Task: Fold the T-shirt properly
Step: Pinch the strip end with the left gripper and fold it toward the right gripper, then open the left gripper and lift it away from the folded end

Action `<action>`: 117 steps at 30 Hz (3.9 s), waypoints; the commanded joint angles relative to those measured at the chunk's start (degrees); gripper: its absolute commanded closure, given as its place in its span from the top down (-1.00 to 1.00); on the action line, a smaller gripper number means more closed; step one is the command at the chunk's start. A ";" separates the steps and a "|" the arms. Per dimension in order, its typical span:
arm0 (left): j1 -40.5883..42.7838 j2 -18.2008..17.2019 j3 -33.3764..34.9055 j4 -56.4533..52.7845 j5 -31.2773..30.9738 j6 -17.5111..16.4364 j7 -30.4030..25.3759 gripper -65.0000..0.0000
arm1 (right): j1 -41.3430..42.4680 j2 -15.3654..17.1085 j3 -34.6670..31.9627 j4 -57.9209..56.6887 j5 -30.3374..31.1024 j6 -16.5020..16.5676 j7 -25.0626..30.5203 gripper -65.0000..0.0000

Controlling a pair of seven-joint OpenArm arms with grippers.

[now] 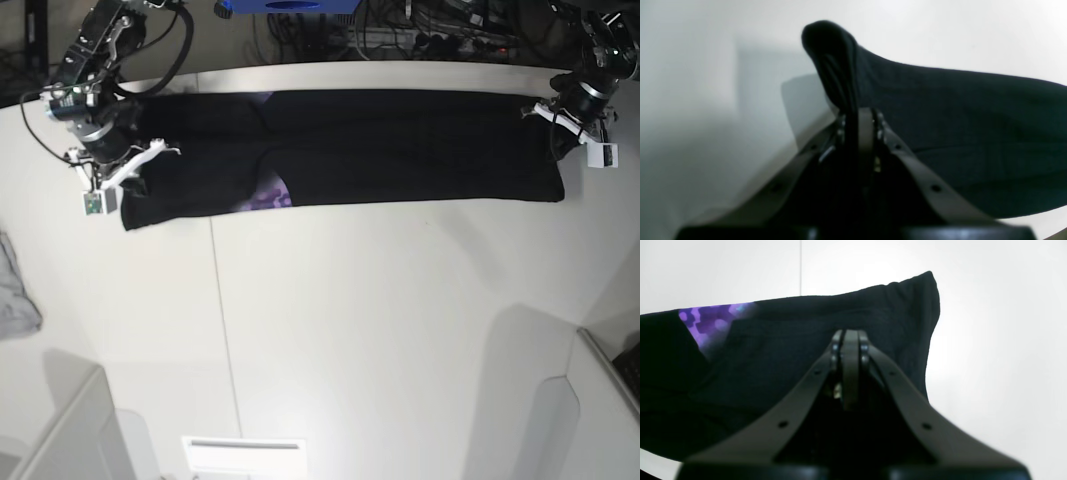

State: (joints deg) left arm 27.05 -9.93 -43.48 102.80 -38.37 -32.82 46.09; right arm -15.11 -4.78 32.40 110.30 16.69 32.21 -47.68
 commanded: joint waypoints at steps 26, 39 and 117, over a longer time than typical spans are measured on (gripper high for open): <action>-1.07 2.86 29.81 6.43 -1.15 8.07 -0.94 -1.00 | 0.56 -1.16 0.26 1.22 1.03 0.19 1.40 -1.00; -3.80 2.86 42.39 6.34 -1.15 15.63 -1.12 -1.00 | 0.48 -0.81 0.61 1.22 1.03 0.19 1.48 -1.00; -0.89 0.84 26.39 7.31 -1.32 16.07 -1.38 -1.00 | 7.07 4.38 7.99 -1.42 15.71 0.19 -19.70 0.45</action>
State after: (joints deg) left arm 25.98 -8.80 -17.06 109.12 -38.89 -16.27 45.67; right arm -8.88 -0.95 40.25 108.07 31.27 32.21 -68.75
